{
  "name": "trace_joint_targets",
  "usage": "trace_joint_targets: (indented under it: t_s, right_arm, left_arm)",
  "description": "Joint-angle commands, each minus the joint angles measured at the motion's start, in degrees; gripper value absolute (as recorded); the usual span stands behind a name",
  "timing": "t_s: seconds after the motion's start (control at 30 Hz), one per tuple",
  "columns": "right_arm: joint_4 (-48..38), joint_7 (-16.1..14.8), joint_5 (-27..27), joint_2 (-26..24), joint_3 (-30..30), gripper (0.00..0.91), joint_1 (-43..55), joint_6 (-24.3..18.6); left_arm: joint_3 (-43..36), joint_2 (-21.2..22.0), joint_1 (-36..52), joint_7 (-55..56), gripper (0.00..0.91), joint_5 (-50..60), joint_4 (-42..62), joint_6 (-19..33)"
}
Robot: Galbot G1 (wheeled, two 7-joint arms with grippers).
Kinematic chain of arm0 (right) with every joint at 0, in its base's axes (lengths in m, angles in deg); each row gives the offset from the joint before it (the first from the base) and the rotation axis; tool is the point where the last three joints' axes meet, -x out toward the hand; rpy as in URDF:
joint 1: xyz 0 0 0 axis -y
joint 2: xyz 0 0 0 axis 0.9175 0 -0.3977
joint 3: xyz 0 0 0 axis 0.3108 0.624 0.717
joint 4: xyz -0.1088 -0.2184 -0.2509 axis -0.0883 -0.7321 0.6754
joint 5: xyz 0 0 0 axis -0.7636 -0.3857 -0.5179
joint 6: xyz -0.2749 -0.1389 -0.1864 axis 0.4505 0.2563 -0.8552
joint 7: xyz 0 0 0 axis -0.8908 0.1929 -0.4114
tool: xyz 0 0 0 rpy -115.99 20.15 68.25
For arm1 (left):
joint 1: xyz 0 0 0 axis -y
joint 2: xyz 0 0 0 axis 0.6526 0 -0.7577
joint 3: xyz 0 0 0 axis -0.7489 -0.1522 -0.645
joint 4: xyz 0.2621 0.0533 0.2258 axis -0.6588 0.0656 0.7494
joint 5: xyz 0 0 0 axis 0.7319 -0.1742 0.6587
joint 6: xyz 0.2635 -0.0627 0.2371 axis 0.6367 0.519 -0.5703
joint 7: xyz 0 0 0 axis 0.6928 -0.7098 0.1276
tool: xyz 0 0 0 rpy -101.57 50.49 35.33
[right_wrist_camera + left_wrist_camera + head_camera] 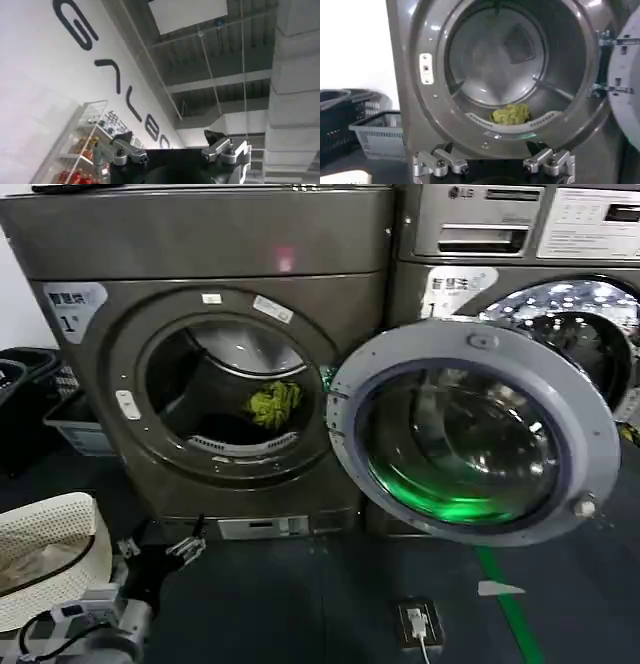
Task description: Grasp the clothes from the dryer.
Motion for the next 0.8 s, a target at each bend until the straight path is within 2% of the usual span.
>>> trace_joint_targets:
  t_s: [0.03,0.8]
  right_arm:
    - [0.0,0.0,0.0,0.0,0.0,0.907,0.0,-0.1]
    - [0.8,-0.2,0.0,0.7,-0.1,0.907,-0.4,-0.2]
  left_arm:
    - [-0.2,-0.4,0.0,-1.1,0.907,-3.3,-1.0,3.0]
    - [-0.5,-0.4,-0.3,-2.1,0.907,-2.8,-1.6,3.6]
